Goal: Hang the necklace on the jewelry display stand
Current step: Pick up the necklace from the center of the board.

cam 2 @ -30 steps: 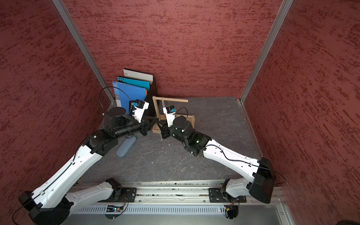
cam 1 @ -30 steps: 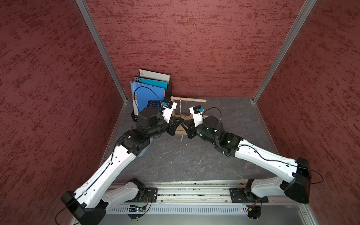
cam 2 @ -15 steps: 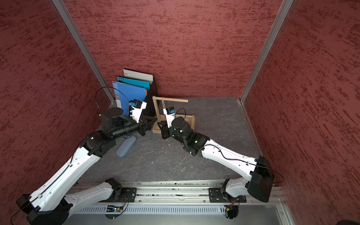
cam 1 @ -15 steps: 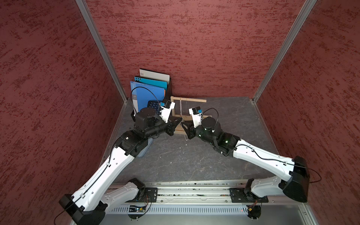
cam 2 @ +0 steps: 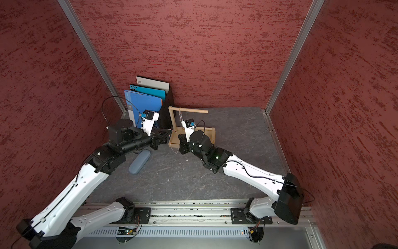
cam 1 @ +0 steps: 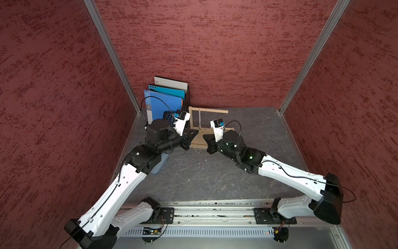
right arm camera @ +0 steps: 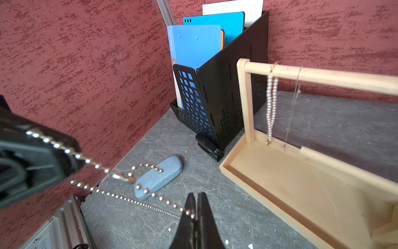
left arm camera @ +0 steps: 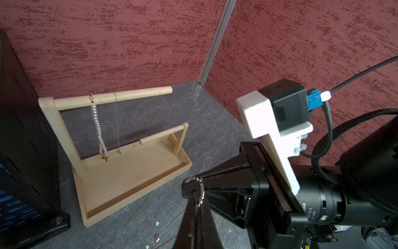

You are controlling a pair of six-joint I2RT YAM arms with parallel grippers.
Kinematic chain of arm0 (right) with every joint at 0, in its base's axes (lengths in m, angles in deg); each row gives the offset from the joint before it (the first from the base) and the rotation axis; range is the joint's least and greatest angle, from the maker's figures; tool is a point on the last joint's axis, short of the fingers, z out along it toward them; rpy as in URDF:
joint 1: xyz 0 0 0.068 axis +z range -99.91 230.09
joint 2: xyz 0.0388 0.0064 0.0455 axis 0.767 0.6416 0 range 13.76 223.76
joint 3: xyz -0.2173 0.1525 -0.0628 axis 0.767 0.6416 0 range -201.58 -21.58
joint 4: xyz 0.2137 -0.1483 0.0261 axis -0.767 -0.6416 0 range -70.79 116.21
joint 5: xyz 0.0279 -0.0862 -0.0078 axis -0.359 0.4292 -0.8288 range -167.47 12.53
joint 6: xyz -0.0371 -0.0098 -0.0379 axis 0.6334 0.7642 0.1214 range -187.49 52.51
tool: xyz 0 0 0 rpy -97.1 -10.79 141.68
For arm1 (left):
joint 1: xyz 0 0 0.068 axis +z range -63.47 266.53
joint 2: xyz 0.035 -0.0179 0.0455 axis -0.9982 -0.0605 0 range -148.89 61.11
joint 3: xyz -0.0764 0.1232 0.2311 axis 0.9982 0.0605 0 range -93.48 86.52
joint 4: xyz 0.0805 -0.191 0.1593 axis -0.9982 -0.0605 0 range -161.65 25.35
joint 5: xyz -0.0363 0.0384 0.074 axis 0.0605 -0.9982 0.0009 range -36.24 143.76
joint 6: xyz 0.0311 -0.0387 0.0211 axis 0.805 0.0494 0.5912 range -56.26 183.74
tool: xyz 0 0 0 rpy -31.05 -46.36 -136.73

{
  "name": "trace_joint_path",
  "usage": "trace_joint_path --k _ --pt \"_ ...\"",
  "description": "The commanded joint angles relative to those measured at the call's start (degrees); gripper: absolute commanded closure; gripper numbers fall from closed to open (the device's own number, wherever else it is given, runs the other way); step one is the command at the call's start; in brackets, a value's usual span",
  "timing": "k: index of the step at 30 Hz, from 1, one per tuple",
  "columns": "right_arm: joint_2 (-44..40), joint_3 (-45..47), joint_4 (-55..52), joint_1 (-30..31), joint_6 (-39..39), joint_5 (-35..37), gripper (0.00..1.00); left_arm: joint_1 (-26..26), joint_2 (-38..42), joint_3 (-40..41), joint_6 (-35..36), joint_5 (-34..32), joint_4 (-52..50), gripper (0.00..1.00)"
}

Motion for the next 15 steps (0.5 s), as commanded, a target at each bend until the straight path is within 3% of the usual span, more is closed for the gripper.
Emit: trace_joint_path --k 1,7,15 --pt "-2.05 -1.37 -4.74 -1.47 1.08 3.06 1.0 0.45 0.79 0.13 0.21 1.47 0.65 1.0" --pt "-2.61 -5.69 -9.45 -5.52 4.48 3.67 1.0 0.07 -3.4 -2.24 -1.22 3.52 2.52 1.0" --pt "2.1 -15.55 -16.6 -17.3 7.78 -1.44 1.0 -1.48 -14.88 -11.29 -0.87 5.23 5.46 1.0"
